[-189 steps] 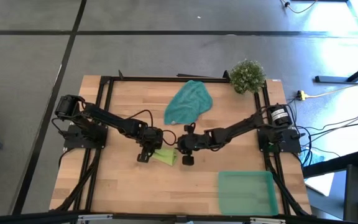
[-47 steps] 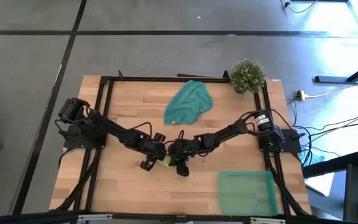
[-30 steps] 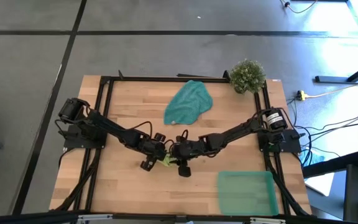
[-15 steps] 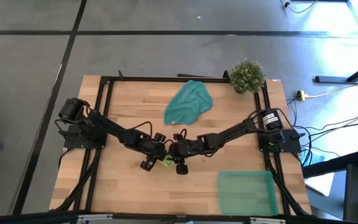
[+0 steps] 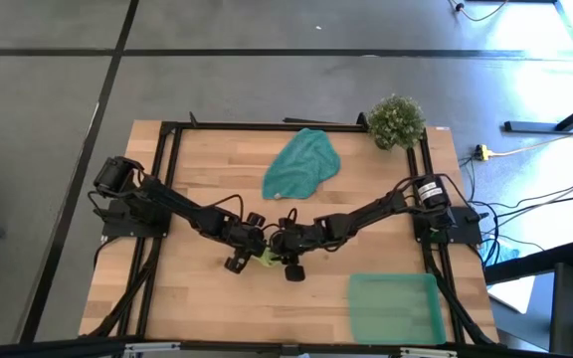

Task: Roll microfiber towels into tight, uniform cylinder then place into a basket
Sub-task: Roll the green microfiber cloth, then put the green rolled microfiber cloth into the green bin

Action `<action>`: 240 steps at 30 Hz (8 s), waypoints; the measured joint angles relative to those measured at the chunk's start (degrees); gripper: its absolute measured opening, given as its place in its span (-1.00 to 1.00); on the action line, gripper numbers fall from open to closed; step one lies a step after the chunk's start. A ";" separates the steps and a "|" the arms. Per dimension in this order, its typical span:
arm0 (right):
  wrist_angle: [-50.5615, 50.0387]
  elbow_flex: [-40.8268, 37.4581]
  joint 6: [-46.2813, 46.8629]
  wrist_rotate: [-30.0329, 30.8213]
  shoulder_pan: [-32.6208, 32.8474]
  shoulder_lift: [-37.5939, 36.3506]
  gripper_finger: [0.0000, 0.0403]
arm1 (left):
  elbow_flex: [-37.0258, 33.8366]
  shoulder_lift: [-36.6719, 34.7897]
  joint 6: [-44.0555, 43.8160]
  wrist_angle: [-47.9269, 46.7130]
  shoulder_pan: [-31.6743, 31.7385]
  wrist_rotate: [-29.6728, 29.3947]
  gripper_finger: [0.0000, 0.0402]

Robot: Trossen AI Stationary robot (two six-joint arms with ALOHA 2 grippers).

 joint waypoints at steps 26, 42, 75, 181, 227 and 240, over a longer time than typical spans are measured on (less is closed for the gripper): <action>-5.94 -0.07 1.49 0.26 0.04 -0.69 -0.43 | 0.04 -13.41 -3.96 -12.43 0.00 -7.05 -0.46; -12.63 0.31 1.63 7.66 0.41 -6.55 -0.43 | 0.04 -16.59 -13.00 -24.13 0.34 -12.90 -0.46; 1.79 0.26 3.24 5.02 3.65 2.73 -0.43 | -9.92 -16.04 -24.04 -13.92 -0.54 -7.21 -0.46; -12.34 0.28 -1.69 11.02 3.82 -9.40 -0.43 | -22.10 -51.89 -25.63 -7.65 -15.74 -21.17 -0.46; -16.15 18.77 -7.17 13.47 1.81 -0.90 0.46 | -22.05 -51.87 -25.63 -7.69 -15.73 -21.17 -0.46; -17.89 18.67 -4.41 10.54 -0.75 1.75 0.94 | -22.05 -51.87 -25.63 -7.61 -15.72 -21.17 -0.46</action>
